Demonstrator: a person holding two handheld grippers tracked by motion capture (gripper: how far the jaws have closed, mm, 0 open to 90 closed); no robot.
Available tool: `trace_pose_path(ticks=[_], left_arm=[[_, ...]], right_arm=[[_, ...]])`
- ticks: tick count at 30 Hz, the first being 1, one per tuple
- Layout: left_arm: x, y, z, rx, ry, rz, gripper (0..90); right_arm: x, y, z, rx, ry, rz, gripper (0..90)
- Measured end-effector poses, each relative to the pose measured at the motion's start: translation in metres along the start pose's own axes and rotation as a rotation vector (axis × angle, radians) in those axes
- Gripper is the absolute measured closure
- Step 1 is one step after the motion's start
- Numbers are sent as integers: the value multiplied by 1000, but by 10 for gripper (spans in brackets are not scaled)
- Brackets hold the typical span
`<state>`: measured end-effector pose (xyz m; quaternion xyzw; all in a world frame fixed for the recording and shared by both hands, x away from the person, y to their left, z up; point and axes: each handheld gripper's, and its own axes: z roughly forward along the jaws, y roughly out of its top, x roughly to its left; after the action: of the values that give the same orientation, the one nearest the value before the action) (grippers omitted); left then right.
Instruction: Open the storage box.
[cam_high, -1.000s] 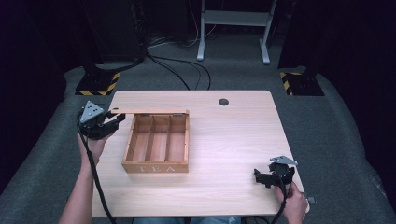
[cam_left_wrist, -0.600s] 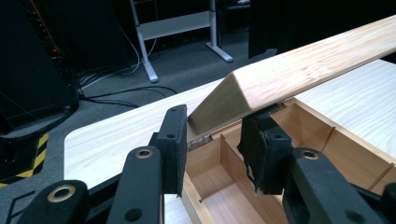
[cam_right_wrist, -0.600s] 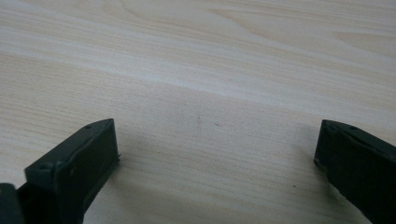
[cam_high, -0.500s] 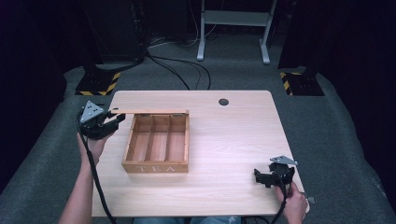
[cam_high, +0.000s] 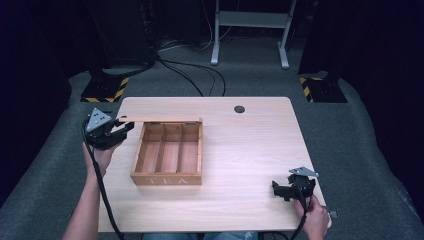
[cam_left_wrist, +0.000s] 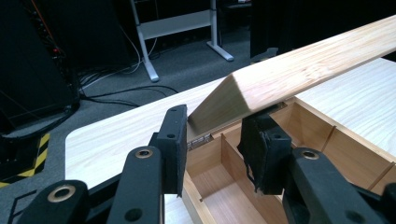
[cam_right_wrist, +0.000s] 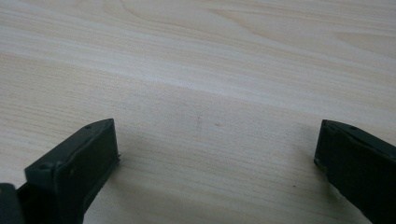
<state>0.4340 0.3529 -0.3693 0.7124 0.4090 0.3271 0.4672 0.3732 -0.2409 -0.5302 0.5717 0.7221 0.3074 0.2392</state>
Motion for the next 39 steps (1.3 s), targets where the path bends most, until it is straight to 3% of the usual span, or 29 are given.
trace_pose_path(ticks=[18, 39], left_arm=[[-6, -10, -6, 3, 2, 10, 605], [-18, -40, -15, 4, 5, -2, 596]], right_arm=[[0, 0, 0, 0, 0, 0, 0], [0, 0, 0, 0, 0, 0, 0]])
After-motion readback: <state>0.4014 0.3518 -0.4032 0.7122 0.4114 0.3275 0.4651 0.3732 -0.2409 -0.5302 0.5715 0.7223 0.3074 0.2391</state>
